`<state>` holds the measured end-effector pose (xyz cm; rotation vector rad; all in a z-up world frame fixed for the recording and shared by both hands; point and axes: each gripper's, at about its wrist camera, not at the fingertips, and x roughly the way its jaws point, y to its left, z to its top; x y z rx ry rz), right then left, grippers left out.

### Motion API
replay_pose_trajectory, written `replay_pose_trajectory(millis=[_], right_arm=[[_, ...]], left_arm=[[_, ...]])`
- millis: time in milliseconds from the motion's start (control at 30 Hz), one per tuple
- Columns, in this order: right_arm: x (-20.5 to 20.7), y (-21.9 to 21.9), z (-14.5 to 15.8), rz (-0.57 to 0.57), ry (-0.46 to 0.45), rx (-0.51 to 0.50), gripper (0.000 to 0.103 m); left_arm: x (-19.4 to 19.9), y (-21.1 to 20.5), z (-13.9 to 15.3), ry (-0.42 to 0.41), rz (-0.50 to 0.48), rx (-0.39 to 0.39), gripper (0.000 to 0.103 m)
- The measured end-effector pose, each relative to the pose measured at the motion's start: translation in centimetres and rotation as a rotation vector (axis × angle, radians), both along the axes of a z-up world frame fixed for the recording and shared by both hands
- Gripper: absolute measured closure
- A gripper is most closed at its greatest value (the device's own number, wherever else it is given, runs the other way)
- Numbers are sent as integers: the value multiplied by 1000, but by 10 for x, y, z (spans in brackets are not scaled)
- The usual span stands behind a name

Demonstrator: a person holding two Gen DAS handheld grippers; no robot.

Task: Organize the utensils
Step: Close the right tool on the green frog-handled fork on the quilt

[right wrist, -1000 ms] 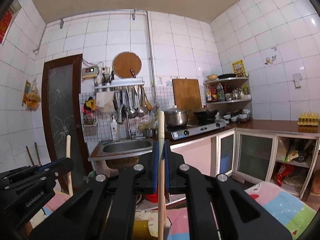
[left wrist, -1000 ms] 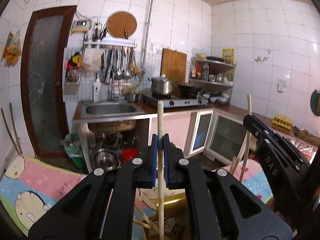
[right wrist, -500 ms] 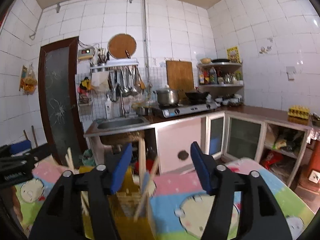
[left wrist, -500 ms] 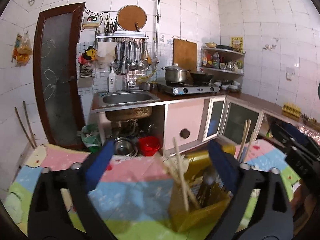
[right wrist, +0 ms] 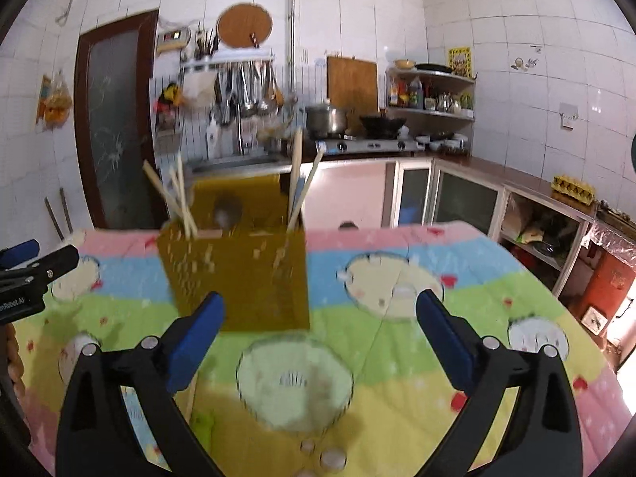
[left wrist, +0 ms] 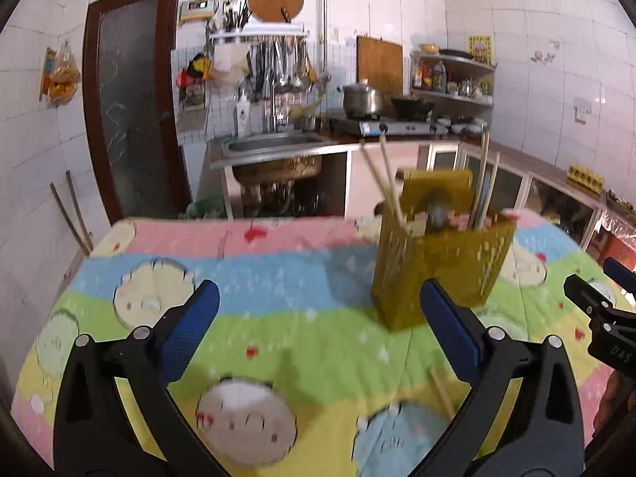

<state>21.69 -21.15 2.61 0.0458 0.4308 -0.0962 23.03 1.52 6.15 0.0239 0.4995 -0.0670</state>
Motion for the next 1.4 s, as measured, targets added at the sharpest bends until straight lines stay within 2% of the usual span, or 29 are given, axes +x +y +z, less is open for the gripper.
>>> replay_pose_trajectory(millis=[200, 367, 433, 600, 700, 933, 1000, 1167, 1267, 1333, 1400], right_arm=[[-16, 16, -21, 13, 81, -26, 8], [-20, 30, -32, 29, 128, -54, 8], [-20, 35, -40, 41, 168, -56, 8], [-14, 44, -56, 47, 242, -73, 8], [-11, 47, -65, 67, 285, -65, 8], [-6, 54, -77, 76, 338, -61, 11], [-4, 59, -80, 91, 356, -73, 20], [0, 68, -87, 124, 395, -74, 25], [1, 72, -89, 137, 415, -65, 32], [1, 75, -90, 142, 424, -51, 39], [3, 76, -91, 159, 440, -27, 53]], left_arm=[[-22, 4, -28, 53, 13, 21, 5], [-33, 10, -47, 62, 35, -10, 5], [-31, 9, -52, 98, 25, -9, 5], [-25, 2, -76, 208, -7, 60, 5], [-20, 4, -88, 276, -13, 63, 5], [-15, 12, -102, 328, 12, 32, 5], [-12, 14, -106, 349, 14, 22, 5], [-6, 15, -120, 421, 7, 17, 5], [-6, 15, -121, 421, 6, 14, 5], [-6, 15, -122, 426, 4, 13, 5], [-6, 15, -123, 432, 1, 10, 5]])
